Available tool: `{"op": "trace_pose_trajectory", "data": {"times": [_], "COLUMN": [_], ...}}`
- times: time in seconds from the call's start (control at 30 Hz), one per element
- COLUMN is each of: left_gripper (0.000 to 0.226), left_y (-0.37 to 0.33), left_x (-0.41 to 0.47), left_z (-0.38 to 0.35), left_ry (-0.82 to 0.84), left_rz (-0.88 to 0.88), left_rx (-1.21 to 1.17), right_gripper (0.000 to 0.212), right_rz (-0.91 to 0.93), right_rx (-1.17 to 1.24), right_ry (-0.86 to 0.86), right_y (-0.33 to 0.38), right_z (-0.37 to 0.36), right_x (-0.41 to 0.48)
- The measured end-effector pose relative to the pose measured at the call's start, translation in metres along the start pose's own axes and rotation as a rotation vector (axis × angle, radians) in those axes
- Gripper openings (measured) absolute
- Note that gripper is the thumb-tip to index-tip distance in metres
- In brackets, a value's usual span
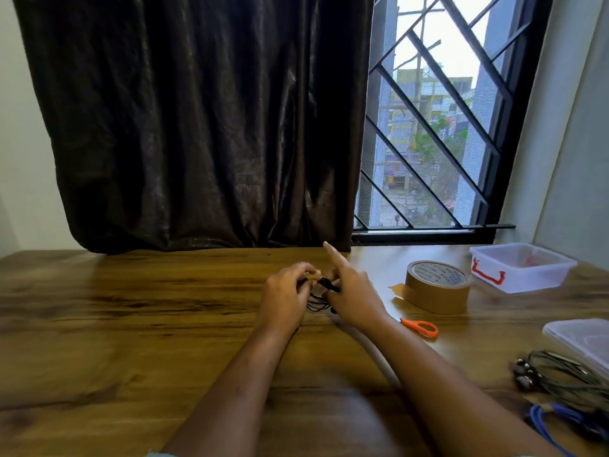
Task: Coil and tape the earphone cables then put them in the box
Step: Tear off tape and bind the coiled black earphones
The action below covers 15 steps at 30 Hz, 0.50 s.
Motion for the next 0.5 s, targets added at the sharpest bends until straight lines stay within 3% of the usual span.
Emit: {"op": "trace_pose_trajectory", "data": {"times": [0.23, 0.5], "left_gripper": [0.014, 0.009], "left_y": [0.002, 0.024], "left_x": [0.001, -0.001], "left_z": [0.000, -0.025], "left_ry": [0.039, 0.292], "left_rz": [0.058, 0.374], "left_rx": [-0.045, -0.309], "right_gripper": [0.092, 0.091], "right_rz": [0.047, 0.044], "right_rx": [-0.022, -0.147], "right_ry": [-0.027, -0.015], "right_y": [0.010, 0.013], "right_z": [0.006, 0.010], "right_x": [-0.002, -0.004]}}
Point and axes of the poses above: each hand's wrist, its own x-axis towards the middle knuckle, its own z-axis out of the back of the hand, y = z × x, the point moved 7 cm from there along x, towards the middle knuckle, and after that the axes turned 7 degrees about z, right-handed, at the moved point
